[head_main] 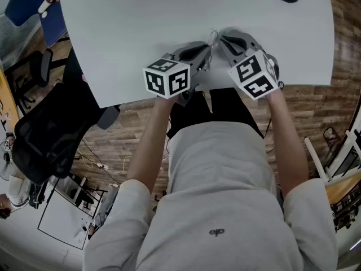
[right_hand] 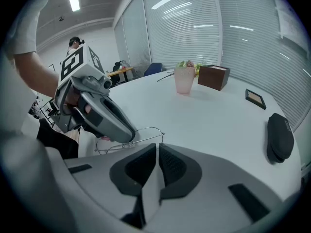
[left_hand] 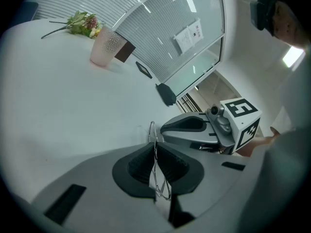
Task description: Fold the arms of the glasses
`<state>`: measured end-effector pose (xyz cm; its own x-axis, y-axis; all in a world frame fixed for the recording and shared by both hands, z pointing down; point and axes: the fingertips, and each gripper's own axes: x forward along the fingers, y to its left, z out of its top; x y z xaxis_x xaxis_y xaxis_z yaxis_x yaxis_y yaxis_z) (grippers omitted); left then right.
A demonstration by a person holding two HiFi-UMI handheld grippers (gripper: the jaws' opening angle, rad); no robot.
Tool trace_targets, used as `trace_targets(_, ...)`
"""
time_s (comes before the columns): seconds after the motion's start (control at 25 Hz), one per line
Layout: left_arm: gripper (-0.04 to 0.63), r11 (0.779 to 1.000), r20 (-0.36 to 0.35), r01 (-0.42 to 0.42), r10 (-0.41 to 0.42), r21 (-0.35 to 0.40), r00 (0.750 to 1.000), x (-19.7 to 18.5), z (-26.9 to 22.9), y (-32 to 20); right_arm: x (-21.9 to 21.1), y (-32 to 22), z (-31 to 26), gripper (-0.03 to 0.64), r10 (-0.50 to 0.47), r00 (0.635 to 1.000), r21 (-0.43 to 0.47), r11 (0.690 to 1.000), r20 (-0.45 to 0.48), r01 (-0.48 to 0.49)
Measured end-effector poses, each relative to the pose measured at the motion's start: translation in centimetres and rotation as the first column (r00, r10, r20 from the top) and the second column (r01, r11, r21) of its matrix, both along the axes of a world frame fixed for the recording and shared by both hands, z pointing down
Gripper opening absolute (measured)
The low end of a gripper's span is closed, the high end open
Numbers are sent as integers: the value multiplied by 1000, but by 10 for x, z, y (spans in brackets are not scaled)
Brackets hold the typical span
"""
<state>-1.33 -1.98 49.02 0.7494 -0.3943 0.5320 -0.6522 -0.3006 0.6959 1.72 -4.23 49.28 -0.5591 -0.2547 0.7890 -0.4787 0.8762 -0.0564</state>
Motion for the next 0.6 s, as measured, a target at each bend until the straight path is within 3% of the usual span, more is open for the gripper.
trace_targets(0.6, 32, 1000, -7, -7, 7, 2, 1000, 4, 0, 2, -11, 5, 0, 25, 1, 1000, -16, 1000, 25, 0)
